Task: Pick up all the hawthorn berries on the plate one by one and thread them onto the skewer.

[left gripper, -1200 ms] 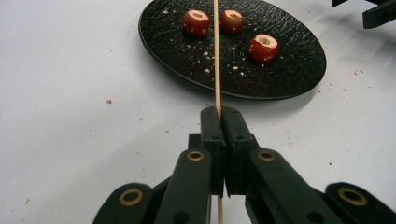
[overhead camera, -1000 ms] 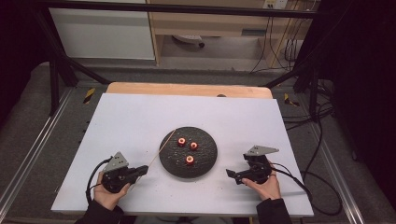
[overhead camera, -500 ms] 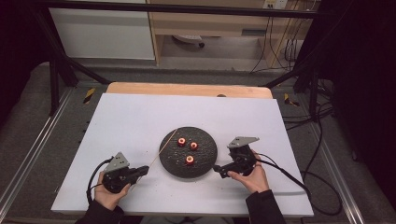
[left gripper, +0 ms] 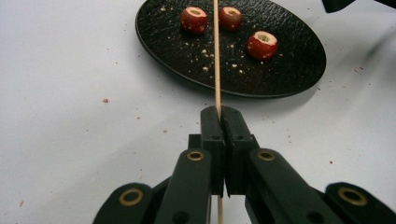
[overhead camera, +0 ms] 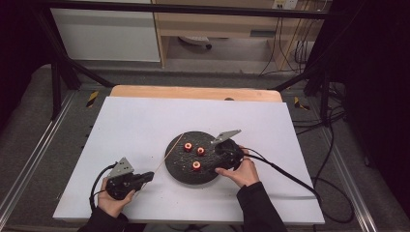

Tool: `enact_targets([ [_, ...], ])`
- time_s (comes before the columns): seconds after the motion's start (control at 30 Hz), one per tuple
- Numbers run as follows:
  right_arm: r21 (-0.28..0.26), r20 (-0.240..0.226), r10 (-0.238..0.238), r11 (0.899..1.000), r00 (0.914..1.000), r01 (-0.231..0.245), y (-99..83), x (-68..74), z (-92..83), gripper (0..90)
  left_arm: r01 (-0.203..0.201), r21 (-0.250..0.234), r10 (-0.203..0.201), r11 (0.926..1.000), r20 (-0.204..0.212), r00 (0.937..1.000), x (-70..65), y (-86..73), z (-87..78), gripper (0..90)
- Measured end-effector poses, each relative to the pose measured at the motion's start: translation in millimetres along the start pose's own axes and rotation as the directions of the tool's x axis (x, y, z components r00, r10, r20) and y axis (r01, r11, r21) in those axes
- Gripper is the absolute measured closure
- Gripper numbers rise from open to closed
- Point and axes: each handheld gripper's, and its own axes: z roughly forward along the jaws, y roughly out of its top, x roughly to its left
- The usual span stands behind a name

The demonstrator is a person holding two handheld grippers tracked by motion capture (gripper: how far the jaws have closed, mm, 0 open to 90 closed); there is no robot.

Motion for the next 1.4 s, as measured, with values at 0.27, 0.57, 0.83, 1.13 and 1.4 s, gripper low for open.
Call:
enact_targets([
  [0.27,0.068,-0.042,-0.031,0.997,0.9987,0.034,14.9,7.1,16.3,22.5,-0.004,0.005,0.004,1.0,-0.002,1.0,-0.1,-0.1,0.8,88.2],
  [0.57,0.153,-0.088,-0.051,0.986,0.9948,0.064,28.5,11.4,34.7,32.3,-0.007,0.01,0.007,0.9999,-0.001,1.0,-0.1,-0.2,1.4,88.2],
  [0.83,0.207,-0.118,-0.057,0.975,0.9914,0.081,30.1,10.2,45.7,43.9,-0.011,0.015,0.011,0.9998,-0.003,0.9999,-0.9,-0.1,2.9,88.2],
  [1.13,0.25,-0.146,-0.084,0.961,0.9857,0.119,32.7,10.4,55.5,54.8,-0.016,0.018,0.016,0.9997,-0.003,0.9999,-1.2,-0.1,3.1,88.2],
  [1.4,0.277,-0.149,-0.086,0.953,0.9851,0.125,31.8,9.1,58.4,59.7,-0.019,0.02,0.019,0.9996,-0.003,0.9998,-1.4,0.0,3.5,88.2],
])
